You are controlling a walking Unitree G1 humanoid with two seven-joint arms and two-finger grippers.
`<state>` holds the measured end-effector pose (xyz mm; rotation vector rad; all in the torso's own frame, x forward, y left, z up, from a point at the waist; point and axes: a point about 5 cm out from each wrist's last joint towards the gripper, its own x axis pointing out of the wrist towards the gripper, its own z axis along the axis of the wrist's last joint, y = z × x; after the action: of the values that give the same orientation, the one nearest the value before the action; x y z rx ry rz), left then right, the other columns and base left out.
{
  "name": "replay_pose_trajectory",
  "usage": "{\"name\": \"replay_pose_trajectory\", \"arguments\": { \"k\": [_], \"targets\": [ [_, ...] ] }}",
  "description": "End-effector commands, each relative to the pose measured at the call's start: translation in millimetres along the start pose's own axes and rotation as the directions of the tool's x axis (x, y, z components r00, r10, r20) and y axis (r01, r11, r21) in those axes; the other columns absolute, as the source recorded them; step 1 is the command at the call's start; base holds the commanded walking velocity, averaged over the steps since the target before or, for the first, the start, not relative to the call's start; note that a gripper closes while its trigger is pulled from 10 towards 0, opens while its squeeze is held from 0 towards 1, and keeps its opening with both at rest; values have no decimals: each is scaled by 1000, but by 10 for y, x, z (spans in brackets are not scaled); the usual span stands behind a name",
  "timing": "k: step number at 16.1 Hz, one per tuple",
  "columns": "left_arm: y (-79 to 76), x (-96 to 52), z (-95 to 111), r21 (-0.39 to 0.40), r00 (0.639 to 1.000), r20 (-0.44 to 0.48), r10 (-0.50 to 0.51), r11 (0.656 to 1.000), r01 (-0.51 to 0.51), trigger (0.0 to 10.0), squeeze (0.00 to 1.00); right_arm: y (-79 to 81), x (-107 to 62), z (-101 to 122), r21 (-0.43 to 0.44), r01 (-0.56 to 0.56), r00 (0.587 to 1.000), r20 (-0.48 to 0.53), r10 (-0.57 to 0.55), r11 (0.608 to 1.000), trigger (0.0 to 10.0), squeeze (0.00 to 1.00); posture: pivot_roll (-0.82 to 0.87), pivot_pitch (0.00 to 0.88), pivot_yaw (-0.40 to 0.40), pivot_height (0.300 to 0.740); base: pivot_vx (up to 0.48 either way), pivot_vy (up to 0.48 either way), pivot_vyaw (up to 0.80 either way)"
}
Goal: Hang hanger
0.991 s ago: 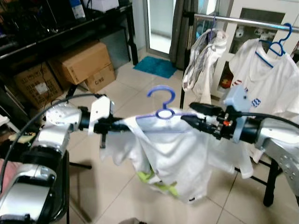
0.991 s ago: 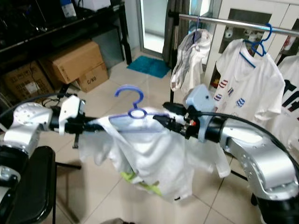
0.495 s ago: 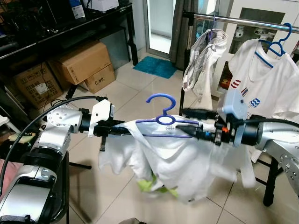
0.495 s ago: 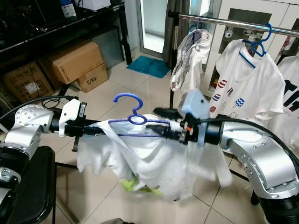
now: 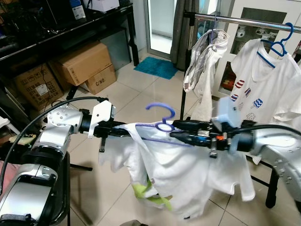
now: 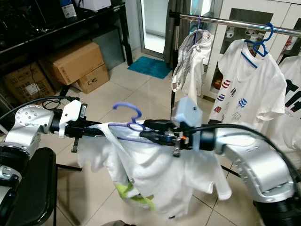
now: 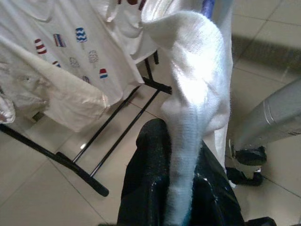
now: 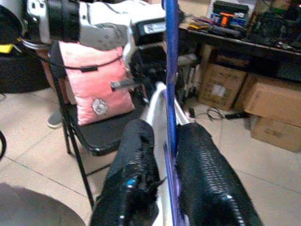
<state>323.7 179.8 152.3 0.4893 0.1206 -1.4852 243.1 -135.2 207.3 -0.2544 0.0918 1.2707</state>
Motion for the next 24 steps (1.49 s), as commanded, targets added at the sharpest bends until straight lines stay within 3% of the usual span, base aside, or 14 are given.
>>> {"name": "replay_pose_trajectory", "arguments": {
  "k": [1, 5, 6, 8, 9, 13, 14, 15, 16, 19, 22, 23, 24],
  "targets": [
    [55, 10, 73, 34, 1000, 2, -4, 999, 4, 0, 0, 30, 57, 46, -30, -19, 1000, 4, 19, 999, 3529, 0, -174, 0, 154, 740, 0, 0, 0],
    [80, 80, 103, 41, 1000, 12, -21, 999, 21, 0, 0, 44, 121, 70, -36, -28, 999, 16, 29, 999, 3804, 0, -186, 0, 160, 740, 0, 0, 0],
    [89, 92, 113, 43, 1000, 14, -26, 999, 25, 0, 0, 56, 139, 74, -36, -34, 999, 19, 34, 999, 2784, 0, -186, 0, 160, 740, 0, 0, 0],
    [93, 92, 112, 43, 1000, 14, -26, 999, 25, 0, 0, 51, 142, 70, -34, -32, 999, 19, 33, 999, 1686, 0, -194, 0, 162, 740, 0, 0, 0],
    [104, 88, 113, 38, 1000, 18, -16, 999, 16, 0, 0, 55, 142, 70, -32, -33, 999, 20, 34, 999, 0, 0, -196, 0, 164, 740, 0, 0, 0],
    [197, 77, 153, 6, 995, 61, 81, 997, -81, 0, 0, 53, 142, 76, -27, -32, 999, 25, 33, 999, 0, 0, -196, 0, 162, 740, 0, 0, 0],
    [212, 76, 160, -33, 994, 74, 83, 996, -80, 10000, 0, 40, 139, 70, -22, -22, 999, 24, 23, 1000, 0, 0, -196, 0, 161, 740, 0, 0, 0],
    [206, 69, 189, -28, 993, 99, 60, 998, -58, 10000, 59, 16, 123, 52, -12, 2, 1000, 20, -2, 1000, 0, 0, -196, 0, 161, 740, 0, 0, 0],
    [210, 66, 201, -25, 991, 116, 63, 998, -60, 10000, 1000, 5, 113, 47, -5, 10, 1000, 23, -10, 1000, 0, 0, -196, 0, 160, 740, 0, 0, 0],
    [193, 57, 222, -34, 989, 141, 34, 999, -30, 10000, 1000, 17, 81, 10, 23, 11, 1000, 18, -11, 1000, 0, 0, -198, 0, 159, 740, 0, 0, 0],
    [199, 47, 279, 19, 988, 148, 36, 999, -39, 10000, 1000, 42, 35, -50, 30, 12, 1000, -6, -12, 999, 0, 0, -207, 0, 172, 740, 0, 0, 0],
    [175, 52, 285, 9, 989, 147, 1, 1000, -3, 10000, 569, 46, 4, -79, 36, 22, 1000, -22, -22, 999, 0, 0, -211, 0, 177, 740, 0, 0, 0],
    [153, 54, 269, 9, 992, 126, -24, 1000, 23, 10000, 0, 32, -42, -106, 39, 47, 998, -33, -45, 998, 0, 0, -215, 0, 179, 740, 0, 0, 0]
  ]
}}
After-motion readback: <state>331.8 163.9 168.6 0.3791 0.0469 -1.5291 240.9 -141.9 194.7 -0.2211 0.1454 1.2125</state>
